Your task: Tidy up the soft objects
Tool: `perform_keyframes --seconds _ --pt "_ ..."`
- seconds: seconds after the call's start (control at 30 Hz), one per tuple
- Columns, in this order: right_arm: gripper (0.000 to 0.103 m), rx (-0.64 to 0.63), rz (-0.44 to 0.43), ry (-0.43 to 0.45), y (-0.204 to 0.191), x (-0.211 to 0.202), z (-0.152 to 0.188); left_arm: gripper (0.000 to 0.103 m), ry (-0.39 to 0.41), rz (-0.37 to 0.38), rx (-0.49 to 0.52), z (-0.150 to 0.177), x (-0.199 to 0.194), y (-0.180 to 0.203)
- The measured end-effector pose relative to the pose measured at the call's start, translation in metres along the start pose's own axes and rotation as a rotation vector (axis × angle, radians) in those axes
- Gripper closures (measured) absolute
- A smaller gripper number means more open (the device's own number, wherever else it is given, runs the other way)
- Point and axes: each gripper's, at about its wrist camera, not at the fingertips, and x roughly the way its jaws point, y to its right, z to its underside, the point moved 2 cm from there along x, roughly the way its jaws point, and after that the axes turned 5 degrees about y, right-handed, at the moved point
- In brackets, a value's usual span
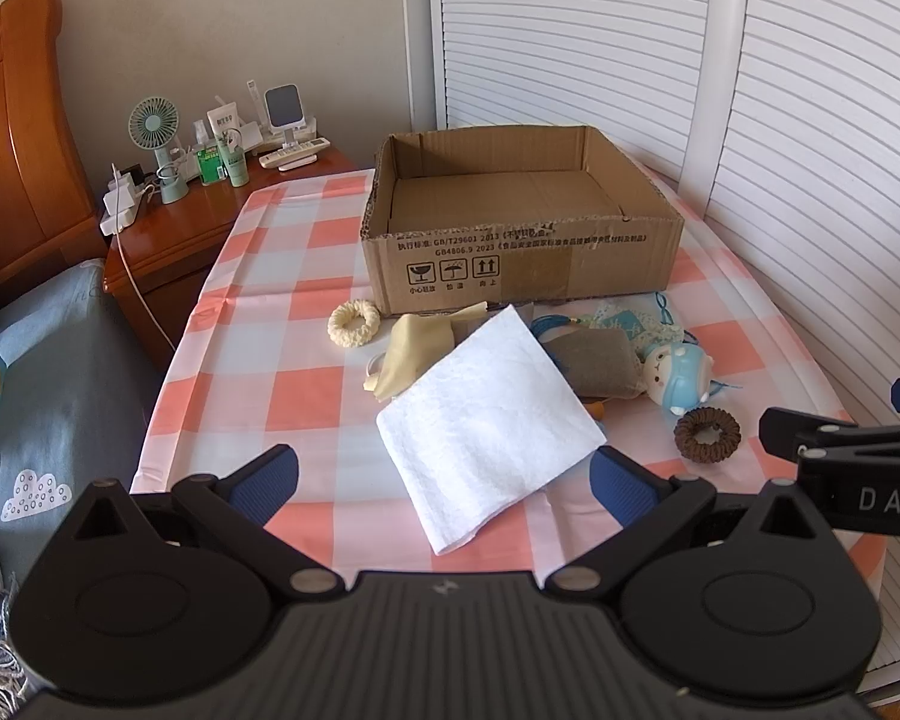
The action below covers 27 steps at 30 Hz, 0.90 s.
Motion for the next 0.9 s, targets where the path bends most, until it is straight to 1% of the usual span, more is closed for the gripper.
perform_keyframes --seconds 0.9 --pt "0.0 0.001 0.004 0.006 0.0007 0.0 -0.0037 0.001 0.002 -0.003 0.001 -0.0038 0.0004 0.0015"
